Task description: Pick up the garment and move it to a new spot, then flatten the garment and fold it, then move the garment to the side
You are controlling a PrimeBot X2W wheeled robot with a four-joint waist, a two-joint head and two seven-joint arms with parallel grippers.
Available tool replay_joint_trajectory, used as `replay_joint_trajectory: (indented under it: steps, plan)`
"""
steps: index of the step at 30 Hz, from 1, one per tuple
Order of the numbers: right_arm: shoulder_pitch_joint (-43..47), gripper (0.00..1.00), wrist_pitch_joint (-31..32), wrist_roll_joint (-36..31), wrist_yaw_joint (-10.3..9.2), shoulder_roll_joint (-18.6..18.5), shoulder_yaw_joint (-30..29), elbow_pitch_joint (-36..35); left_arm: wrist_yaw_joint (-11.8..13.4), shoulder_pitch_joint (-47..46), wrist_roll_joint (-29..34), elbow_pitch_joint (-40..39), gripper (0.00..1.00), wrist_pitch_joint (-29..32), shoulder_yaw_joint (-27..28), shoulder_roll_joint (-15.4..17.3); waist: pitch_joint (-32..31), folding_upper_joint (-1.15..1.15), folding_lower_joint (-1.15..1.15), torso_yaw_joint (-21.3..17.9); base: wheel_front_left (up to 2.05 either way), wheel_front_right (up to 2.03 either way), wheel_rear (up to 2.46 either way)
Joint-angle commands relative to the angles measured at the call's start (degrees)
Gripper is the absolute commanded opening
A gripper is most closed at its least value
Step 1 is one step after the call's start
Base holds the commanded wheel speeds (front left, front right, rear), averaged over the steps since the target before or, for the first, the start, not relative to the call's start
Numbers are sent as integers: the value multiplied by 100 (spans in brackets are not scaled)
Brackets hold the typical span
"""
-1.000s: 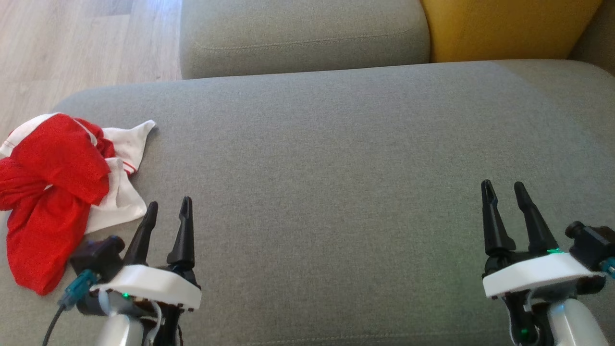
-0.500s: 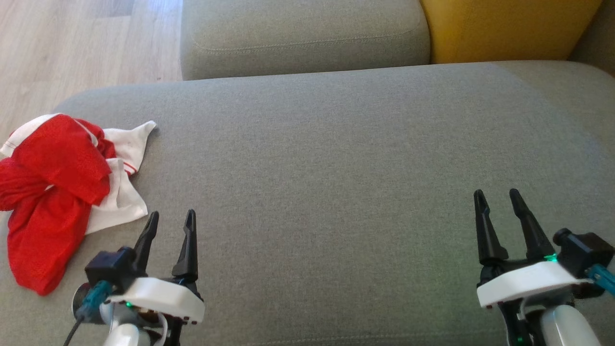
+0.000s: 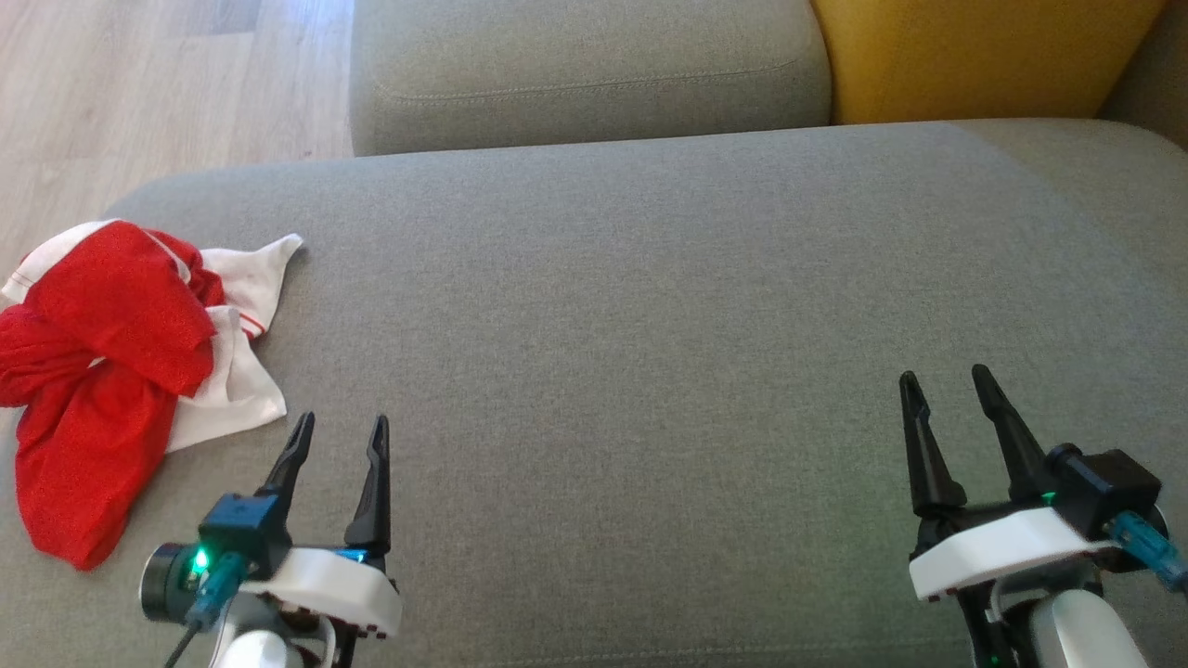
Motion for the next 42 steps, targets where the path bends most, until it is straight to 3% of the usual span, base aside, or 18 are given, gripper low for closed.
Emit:
replay_joint_trajectory:
  steps: [1, 14, 42]
  plan:
    - [-78, 100, -66, -165, -4, -14, 139, -213, 34, -155, 166, -151, 100, -107, 152, 27, -1, 0, 0, 0, 0, 0, 0]
    - [-48, 100, 126, 93, -4, 67, 2, -127, -33, -186, -91, 139, 100, -114, 335, -80, 5, 0, 0, 13, 0, 0, 0]
    - [-38, 100, 189, -163, -4, 93, -131, -197, 30, -241, 164, 188, 100, -114, 386, -74, 35, 0, 0, 46, 0, 0, 0]
